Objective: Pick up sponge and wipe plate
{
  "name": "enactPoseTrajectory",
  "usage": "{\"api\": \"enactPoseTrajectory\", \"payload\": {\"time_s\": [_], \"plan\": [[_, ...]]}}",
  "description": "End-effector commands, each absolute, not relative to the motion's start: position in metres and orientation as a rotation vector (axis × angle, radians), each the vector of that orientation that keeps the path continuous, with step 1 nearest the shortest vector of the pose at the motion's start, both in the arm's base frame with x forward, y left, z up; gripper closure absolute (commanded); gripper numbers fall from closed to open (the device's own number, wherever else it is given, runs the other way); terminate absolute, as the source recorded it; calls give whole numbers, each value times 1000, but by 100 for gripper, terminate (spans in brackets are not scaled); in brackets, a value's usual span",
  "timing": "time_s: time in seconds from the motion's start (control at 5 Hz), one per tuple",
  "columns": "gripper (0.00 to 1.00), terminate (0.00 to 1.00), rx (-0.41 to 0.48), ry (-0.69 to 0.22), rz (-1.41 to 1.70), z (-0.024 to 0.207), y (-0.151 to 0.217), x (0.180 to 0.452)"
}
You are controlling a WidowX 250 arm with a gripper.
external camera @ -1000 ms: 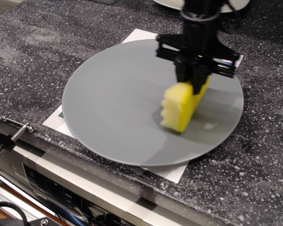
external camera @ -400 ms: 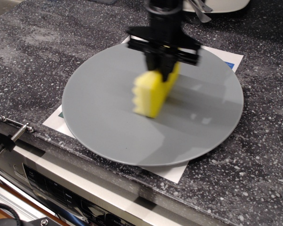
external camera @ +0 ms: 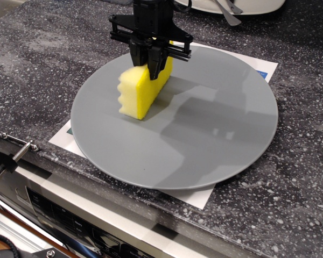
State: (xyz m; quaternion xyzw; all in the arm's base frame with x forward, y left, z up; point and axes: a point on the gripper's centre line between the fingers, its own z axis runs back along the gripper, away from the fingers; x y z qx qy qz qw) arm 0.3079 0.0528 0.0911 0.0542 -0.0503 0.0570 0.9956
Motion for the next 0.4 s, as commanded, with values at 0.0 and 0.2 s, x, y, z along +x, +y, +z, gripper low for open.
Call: {"api": "enactPoseTrajectory", "payload": {"time_s": [0.0, 0.2], "plan": [[100, 0, 146, -113, 73, 86, 47, 305], [100, 100, 129, -94, 76, 70, 28, 302]]}}
